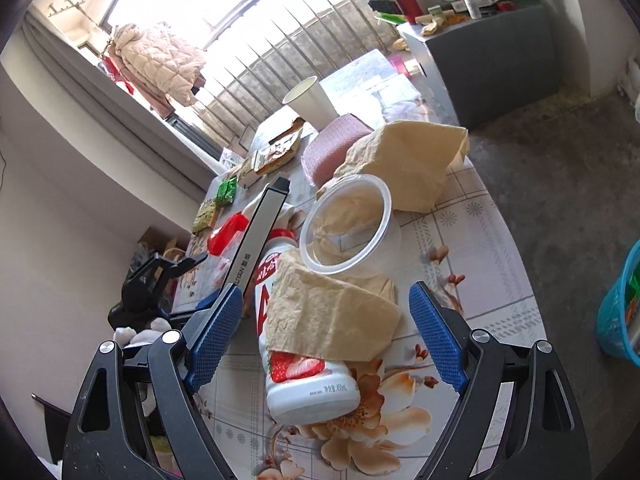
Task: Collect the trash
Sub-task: 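Grasp the clear plastic tub with the right tool while the left tool grasps the clear plastic bag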
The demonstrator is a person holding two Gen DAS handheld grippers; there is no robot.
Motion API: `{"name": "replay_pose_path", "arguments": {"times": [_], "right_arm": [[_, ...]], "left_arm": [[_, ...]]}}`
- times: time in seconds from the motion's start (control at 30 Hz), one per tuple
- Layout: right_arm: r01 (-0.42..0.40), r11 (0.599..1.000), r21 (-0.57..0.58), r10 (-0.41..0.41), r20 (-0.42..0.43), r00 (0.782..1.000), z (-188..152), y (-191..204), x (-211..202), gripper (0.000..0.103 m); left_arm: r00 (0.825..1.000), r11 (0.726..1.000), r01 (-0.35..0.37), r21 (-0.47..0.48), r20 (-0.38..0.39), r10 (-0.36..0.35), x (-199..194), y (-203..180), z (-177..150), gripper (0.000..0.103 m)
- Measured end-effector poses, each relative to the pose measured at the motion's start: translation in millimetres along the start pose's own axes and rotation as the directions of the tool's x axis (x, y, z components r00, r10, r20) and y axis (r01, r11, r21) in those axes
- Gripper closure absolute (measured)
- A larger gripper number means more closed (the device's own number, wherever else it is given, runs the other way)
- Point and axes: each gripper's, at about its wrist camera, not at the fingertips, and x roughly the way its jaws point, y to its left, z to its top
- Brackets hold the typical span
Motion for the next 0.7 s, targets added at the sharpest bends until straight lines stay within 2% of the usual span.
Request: {"name": "replay_pose_path", "arguments": {"times": [0.07, 0.3, 0.47, 0.57, 0.63, 0.7], "right_arm": [[0.013, 0.999, 0.046, -0.013, 0.002, 1.000, 9.5, -6.3, 3.5, 0.027], [0.119, 0.987, 0.106, -0.117, -0.021, 0.993, 28.3, -17.2, 23.1, 0.043], [0.183, 0.978, 0.105, -0.178, -0.055, 0.982, 26.0, -21.4, 32.8, 0.065], [0.192, 0.976, 0.108, -0.184, -0.076, 0.980, 23.3, -22.5, 35.8, 0.086], [0.196, 0.975, 0.106, -0.188, -0.080, 0.979, 22.5, -22.0, 35.1, 0.094], [0.196, 0.975, 0.110, -0.188, -0.081, 0.979, 21.5, -22.4, 33.8, 0.097]], "left_arm": [[1.000, 1.000, 0.005, -0.014, 0.004, -0.005, -0.8, 1.5, -0.1, 0.050], [1.000, 0.999, 0.025, -0.035, 0.019, -0.024, -9.5, 10.9, -2.8, 0.075], [0.999, 1.000, 0.031, 0.000, 0.041, -0.031, -21.9, 11.8, -8.6, 0.086], [0.998, 0.999, 0.039, 0.012, 0.048, -0.039, -27.9, 11.6, -13.5, 0.091], [0.998, 0.999, 0.044, 0.017, 0.052, -0.045, -33.1, 11.5, -17.8, 0.093], [0.997, 0.998, 0.049, 0.028, 0.052, -0.050, -36.3, 9.6, -22.2, 0.094]]}}
